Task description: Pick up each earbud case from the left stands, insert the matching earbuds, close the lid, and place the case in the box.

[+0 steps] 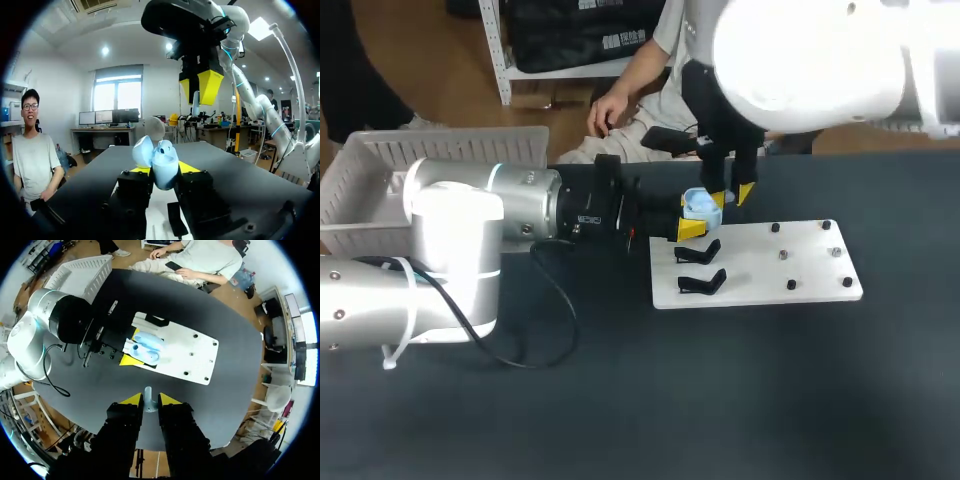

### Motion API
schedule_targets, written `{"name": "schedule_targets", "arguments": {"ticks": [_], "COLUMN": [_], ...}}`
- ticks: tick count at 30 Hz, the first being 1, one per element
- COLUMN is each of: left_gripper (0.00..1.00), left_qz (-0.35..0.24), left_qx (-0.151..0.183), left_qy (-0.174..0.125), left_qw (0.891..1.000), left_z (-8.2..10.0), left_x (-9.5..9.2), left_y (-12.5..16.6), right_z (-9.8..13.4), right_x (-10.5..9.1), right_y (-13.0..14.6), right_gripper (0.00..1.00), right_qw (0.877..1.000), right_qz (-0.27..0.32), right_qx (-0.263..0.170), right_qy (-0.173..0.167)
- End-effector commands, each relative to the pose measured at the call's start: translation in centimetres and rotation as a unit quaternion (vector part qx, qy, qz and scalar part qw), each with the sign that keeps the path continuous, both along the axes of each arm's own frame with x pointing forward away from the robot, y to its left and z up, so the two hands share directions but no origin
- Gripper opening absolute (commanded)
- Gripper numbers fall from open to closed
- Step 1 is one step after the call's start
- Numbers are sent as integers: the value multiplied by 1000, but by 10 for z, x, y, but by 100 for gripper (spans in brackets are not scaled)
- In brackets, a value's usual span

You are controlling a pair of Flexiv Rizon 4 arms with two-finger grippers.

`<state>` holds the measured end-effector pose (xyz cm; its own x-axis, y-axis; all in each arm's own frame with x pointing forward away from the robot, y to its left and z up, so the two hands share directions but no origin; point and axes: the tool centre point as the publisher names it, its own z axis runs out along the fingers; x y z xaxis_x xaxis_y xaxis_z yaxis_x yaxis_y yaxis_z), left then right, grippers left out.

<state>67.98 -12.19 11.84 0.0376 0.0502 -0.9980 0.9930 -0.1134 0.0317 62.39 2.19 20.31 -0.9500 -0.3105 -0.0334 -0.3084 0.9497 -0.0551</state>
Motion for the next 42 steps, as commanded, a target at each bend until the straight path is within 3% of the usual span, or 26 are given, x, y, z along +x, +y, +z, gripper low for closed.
{"name": "schedule_targets", "arguments": {"ticks": [1,23,42], "left_gripper": [0,0,0], "left_qz": [3,3,3], "left_qx": [0,0,0], "left_qy": [-2,-2,-2], "left_qw": [1000,1000,1000], "left_z": [0,0,0], "left_x": [-2,-2,-2], "left_y": [0,0,0], "right_z": [-3,-17,-30], "right_x": [8,25,32], "right_y": [9,29,28], "right_gripper": [0,0,0], "right_qw": [1000,1000,999], "right_qz": [-5,-4,-6], "right_qx": [-20,-26,-26], "right_qy": [2,12,22]}}
